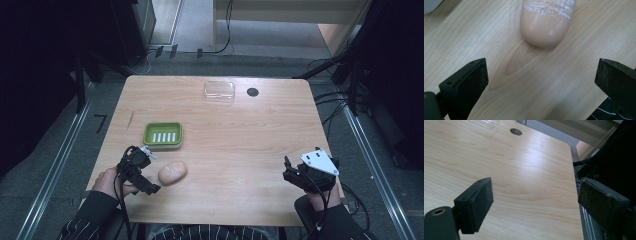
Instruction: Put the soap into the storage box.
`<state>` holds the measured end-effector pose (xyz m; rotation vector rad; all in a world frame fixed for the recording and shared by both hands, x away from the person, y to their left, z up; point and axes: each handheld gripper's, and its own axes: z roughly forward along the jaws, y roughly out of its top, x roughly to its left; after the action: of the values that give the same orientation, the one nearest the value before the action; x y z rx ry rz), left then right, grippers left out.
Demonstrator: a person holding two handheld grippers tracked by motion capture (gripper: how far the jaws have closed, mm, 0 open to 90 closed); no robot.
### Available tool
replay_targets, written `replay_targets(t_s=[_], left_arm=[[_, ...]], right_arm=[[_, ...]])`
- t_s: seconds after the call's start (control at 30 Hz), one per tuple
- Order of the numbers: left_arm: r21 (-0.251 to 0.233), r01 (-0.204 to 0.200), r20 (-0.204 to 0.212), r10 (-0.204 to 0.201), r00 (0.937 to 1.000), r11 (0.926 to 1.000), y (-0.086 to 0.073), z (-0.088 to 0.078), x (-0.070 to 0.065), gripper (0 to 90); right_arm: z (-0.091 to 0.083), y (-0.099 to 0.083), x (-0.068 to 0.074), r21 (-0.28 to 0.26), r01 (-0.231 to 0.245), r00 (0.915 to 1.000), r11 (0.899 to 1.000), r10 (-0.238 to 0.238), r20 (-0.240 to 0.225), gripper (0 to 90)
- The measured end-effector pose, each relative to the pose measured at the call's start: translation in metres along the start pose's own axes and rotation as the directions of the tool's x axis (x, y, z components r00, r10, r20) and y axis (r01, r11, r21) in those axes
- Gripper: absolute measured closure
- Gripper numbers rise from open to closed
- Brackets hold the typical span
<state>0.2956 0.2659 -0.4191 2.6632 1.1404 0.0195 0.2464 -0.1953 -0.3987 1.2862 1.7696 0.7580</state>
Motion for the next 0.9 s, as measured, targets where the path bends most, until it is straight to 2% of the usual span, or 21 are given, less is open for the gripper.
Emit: replay_targets(t_s=[0.37, 0.57, 0.6, 0.7, 0.8, 0.9], left_arm=[[0.006, -0.007, 0.003, 0.007, 1.0000, 1.0000, 0.0010, 0.0005, -0.0016, 0.0], [0.001, -0.009, 0.002, 0.009, 1.0000, 1.0000, -0.0006, -0.0009, -0.0018, 0.0], [-0.002, -0.013, 0.020, 0.013, 0.9997, 0.9999, 0.0004, 0.0002, -0.0015, 0.0], [-0.005, -0.015, 0.032, 0.015, 0.9994, 0.9999, 0.0006, 0.0006, 0.0003, 0.0], [-0.008, -0.018, 0.043, 0.018, 0.9989, 0.9998, 0.0007, 0.0013, 0.0021, 0.0], [-0.016, -0.031, 0.053, 0.031, 0.9981, 0.9994, 0.0036, 0.0009, 0.0026, 0.0]], right_arm=[[0.0027, 0.0002, -0.0010, -0.004, -0.006, 0.9999, 1.000, 0.006, -0.009, 13.8], [0.0053, 0.0028, 0.0030, 0.003, 0.009, 0.9999, 1.000, -0.009, -0.012, 13.8], [0.0046, 0.0031, 0.0024, 0.000, 0.003, 0.9999, 1.000, -0.003, -0.013, 13.8], [0.0041, 0.0039, 0.0042, 0.004, 0.020, 0.9997, 1.000, -0.020, -0.011, 13.8], [0.0046, 0.0051, 0.0054, 0.006, 0.013, 0.9999, 1.000, -0.012, -0.008, 13.8], [0.0058, 0.0052, 0.0063, 0.017, 0.025, 0.9997, 1.000, -0.025, -0.007, 13.8]])
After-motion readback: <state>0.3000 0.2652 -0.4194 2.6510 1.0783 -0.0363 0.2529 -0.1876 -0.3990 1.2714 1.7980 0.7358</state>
